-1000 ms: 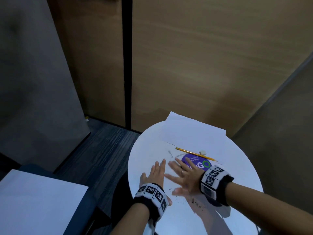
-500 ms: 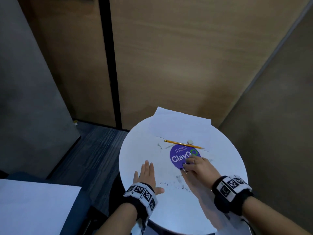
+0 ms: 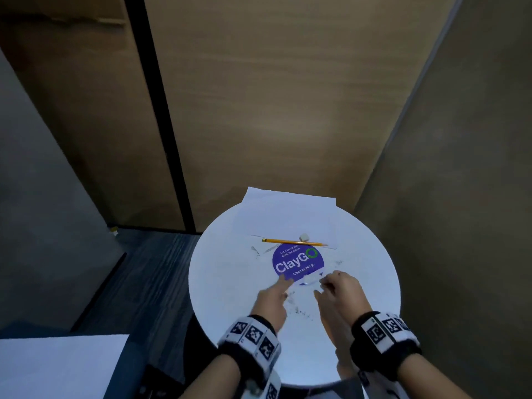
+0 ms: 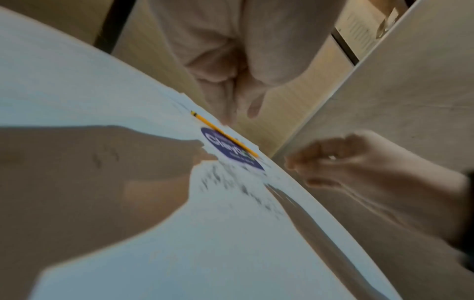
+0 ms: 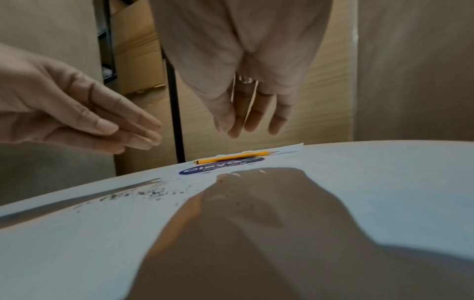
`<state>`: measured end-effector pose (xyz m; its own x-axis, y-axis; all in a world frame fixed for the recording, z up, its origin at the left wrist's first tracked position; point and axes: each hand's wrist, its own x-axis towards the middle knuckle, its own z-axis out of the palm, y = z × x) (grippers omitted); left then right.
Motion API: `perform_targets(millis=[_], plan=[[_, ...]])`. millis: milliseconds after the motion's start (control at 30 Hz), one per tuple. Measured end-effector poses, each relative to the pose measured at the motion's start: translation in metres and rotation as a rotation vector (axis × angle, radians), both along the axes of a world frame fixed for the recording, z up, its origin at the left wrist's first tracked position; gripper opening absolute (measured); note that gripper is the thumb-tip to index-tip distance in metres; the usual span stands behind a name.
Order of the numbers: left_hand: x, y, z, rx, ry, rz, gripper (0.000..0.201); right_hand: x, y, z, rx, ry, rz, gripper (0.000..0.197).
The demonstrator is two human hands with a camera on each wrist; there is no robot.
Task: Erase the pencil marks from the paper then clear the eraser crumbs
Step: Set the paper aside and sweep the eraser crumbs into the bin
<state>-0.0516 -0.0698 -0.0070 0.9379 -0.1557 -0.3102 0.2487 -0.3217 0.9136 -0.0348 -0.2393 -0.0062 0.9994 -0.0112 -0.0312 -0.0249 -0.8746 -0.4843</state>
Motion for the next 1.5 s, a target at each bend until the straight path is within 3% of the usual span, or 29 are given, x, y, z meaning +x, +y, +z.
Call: perform_targets(millis=[67,167,400,500,633,767,867,933,1000,1233,1367,1400,1500], plan=[[0.016,0.005,0.003,-0.124,0.052,0.231,0.040,-0.005,-0.007,-0.002,0.024,0.005,-0.024,0.022],[0.034,0.016,0.011,-0.147,0.109,0.342,0.022,-0.015,-0.014,-0.005,0.102,0.020,-0.135,0.020],[0.031,0.014,0.008,0.117,0.030,0.246,0.018,-0.027,-0.011,-0.010,0.221,0.057,-0.125,0.027],[0.027,0.015,-0.003,0.179,-0.045,0.241,0.031,-0.025,-0.004,-0.011,0.235,0.048,-0.120,0.029],[0.024,0.015,-0.005,0.266,0.008,0.183,0.014,-0.021,-0.001,-0.012,0.191,0.060,-0.079,0.029],[0.029,0.023,-0.012,0.397,-0.089,0.179,0.018,-0.018,-0.003,-0.015,0.140,0.069,-0.081,0.033],[0.041,0.037,-0.018,0.588,-0.130,0.198,0.028,-0.017,-0.013,-0.019,-0.011,0.154,-0.098,0.043],[0.043,0.044,-0.019,0.810,0.029,0.111,0.054,-0.018,-0.020,-0.018,-0.084,0.223,-0.116,0.047],[0.037,0.044,-0.020,0.892,0.193,0.052,0.076,-0.017,-0.027,-0.018,-0.162,0.289,-0.120,0.050],[-0.011,-0.006,-0.027,0.873,0.192,-0.111,0.096,-0.012,-0.034,-0.023,-0.251,0.366,-0.076,0.050],[-0.028,-0.046,-0.022,0.755,0.118,-0.242,0.146,-0.016,-0.036,-0.021,-0.240,0.358,-0.054,0.051],[-0.029,-0.052,-0.020,0.699,0.104,-0.260,0.143,-0.018,-0.036,-0.021,-0.231,0.357,-0.052,0.052],[-0.020,-0.053,-0.006,0.517,0.063,-0.218,0.081,-0.019,-0.038,-0.019,-0.217,0.360,-0.035,0.051]])
